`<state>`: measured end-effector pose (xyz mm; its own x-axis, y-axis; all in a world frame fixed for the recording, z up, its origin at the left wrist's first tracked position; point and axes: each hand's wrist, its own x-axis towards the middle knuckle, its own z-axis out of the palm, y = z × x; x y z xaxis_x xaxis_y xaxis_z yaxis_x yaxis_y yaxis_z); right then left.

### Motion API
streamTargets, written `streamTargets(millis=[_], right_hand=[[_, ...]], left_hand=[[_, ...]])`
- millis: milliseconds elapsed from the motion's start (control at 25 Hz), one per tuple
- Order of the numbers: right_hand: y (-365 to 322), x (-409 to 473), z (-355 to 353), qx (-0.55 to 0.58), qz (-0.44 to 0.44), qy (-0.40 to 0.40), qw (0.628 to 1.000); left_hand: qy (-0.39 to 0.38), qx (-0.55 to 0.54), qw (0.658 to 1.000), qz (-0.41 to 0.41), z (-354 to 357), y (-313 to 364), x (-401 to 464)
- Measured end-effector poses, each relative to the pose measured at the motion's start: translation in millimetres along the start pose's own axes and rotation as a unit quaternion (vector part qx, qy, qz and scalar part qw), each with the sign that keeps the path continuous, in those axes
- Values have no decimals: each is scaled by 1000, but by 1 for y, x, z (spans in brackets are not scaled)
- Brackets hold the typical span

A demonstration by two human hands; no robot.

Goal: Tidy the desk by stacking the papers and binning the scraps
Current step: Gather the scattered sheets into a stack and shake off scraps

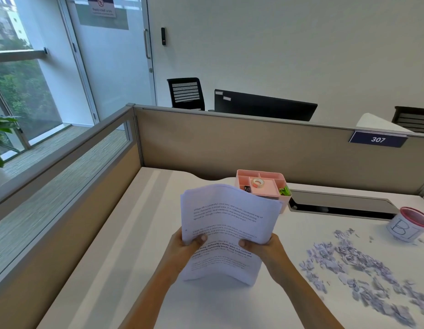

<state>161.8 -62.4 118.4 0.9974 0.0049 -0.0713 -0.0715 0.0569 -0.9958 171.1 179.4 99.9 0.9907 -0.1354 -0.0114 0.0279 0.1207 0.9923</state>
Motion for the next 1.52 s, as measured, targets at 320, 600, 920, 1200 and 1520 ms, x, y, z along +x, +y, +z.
streamTargets(millis=[320, 600, 920, 1200, 1520], right_hand=[[-5, 2, -16, 10, -5, -17, 1000], [-2, -1, -5, 13, -4, -4, 1000], [7, -9, -14, 9, 19, -22, 1000], [-11, -3, -13, -13, -31, -7, 999], [4, -8, -17, -11, 8, 3, 1000]], left_hand=[[-8, -28, 999, 23, -15, 6, 1], [1, -30, 1000, 7, 0, 3, 2], [-35, -23, 999, -20, -1, -4, -2], [-23, -18, 999, 15, 4, 15, 2], [-20, 23, 999, -28, 13, 4, 2]])
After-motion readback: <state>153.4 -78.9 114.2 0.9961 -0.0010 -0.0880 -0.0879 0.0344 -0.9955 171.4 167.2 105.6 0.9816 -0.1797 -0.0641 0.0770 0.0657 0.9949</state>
